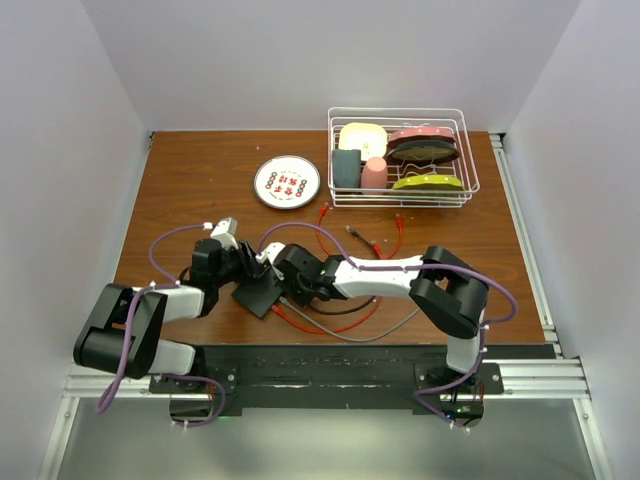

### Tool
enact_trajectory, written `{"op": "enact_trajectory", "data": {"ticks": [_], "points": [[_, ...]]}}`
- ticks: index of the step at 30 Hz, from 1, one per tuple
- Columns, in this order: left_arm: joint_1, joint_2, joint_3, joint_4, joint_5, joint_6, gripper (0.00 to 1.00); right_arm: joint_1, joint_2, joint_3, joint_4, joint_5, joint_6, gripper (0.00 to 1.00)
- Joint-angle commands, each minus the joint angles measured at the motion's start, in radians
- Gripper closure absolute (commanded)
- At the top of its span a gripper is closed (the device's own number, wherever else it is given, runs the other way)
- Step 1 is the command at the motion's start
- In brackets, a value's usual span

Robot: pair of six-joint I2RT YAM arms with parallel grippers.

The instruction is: Insert the plug into the switch port

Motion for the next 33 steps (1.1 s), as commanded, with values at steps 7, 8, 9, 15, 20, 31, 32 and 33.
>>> {"op": "enact_trajectory", "data": {"ticks": [7, 8, 9, 15, 20, 31, 32, 33], "points": [[-0.149, 0.029, -0.081, -0.095, 0.176, -0.145, 0.81, -0.005, 0.042, 0.235, 0.428, 0.042, 0.024, 1.00], [-0.157, 0.023, -0.084, -0.094, 0.167, -0.150, 0.81, -0.005, 0.047, 0.247, 0.428, 0.042, 0.024, 1.00], [-0.172, 0.023, -0.086, -0.094, 0.164, -0.157, 0.81, -0.004, 0.056, 0.274, 0.425, 0.042, 0.024, 1.00], [-0.186, 0.005, -0.080, -0.112, 0.149, -0.154, 0.80, -0.004, 0.075, 0.311, 0.405, 0.025, 0.023, 1.00], [-0.181, -0.041, -0.011, -0.216, 0.093, -0.122, 0.71, -0.004, 0.038, 0.235, 0.374, 0.008, 0.046, 1.00], [-0.106, -0.089, 0.107, -0.371, -0.005, -0.059, 0.44, -0.002, -0.088, -0.014, 0.281, 0.115, 0.109, 0.83], [-0.097, -0.090, 0.115, -0.399, -0.016, -0.053, 0.41, -0.004, -0.096, -0.018, 0.263, 0.124, 0.110, 0.80], [-0.092, -0.092, 0.123, -0.412, -0.026, -0.039, 0.36, -0.004, -0.108, -0.028, 0.252, 0.129, 0.109, 0.73]]}}
